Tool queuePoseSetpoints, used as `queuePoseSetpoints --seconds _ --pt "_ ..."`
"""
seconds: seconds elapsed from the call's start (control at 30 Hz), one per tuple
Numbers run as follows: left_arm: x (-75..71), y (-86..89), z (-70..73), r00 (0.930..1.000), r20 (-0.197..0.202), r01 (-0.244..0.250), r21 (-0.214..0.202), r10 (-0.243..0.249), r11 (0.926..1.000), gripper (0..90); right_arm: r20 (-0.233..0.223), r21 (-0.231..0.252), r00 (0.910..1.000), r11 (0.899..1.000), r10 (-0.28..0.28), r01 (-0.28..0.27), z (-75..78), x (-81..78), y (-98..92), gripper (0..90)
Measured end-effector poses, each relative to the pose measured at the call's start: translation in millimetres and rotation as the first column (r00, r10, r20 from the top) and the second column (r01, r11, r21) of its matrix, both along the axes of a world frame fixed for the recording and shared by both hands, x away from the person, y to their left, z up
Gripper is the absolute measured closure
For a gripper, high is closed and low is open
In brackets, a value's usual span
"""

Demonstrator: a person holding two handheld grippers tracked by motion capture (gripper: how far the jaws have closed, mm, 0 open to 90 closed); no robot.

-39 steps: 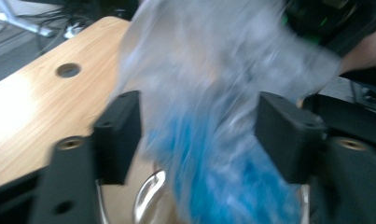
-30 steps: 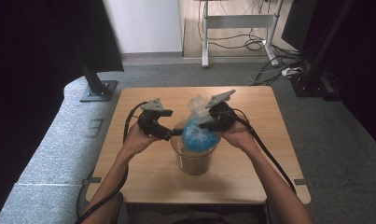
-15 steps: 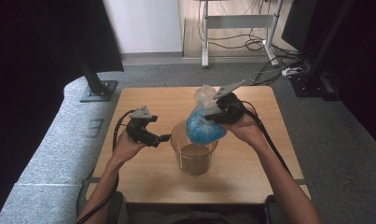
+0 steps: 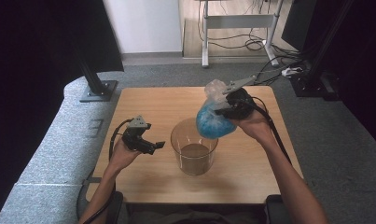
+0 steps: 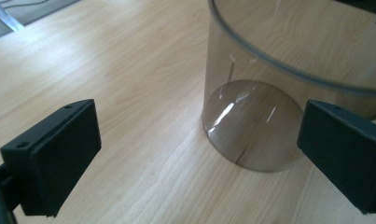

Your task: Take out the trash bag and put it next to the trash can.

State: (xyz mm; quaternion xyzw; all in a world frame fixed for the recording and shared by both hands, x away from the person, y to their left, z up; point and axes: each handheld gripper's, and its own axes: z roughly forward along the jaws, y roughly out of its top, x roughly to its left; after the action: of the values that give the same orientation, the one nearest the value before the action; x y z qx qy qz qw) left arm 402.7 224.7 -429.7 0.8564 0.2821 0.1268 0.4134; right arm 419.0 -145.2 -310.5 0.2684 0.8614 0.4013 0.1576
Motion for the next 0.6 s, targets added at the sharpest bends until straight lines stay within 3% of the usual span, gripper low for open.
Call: queuePoseSetpoints --seconds 0.3,0.6 --pt "-1.8 8.6 -22.6 0.9991 -0.013 -0.04 0.004 0.04 0.9992 0.0 0.006 0.003 0.9969 0.997 -0.078 0.078 -2.5 5.7 -25.1 79.8" --pt "-2.7 12.5 -42.8 0.997 -0.027 -0.072 0.019 0.072 0.9972 0.0 0.002 0.0 0.983 0.983 -0.183 0.183 -18.7 17.0 -54.4 79.8"
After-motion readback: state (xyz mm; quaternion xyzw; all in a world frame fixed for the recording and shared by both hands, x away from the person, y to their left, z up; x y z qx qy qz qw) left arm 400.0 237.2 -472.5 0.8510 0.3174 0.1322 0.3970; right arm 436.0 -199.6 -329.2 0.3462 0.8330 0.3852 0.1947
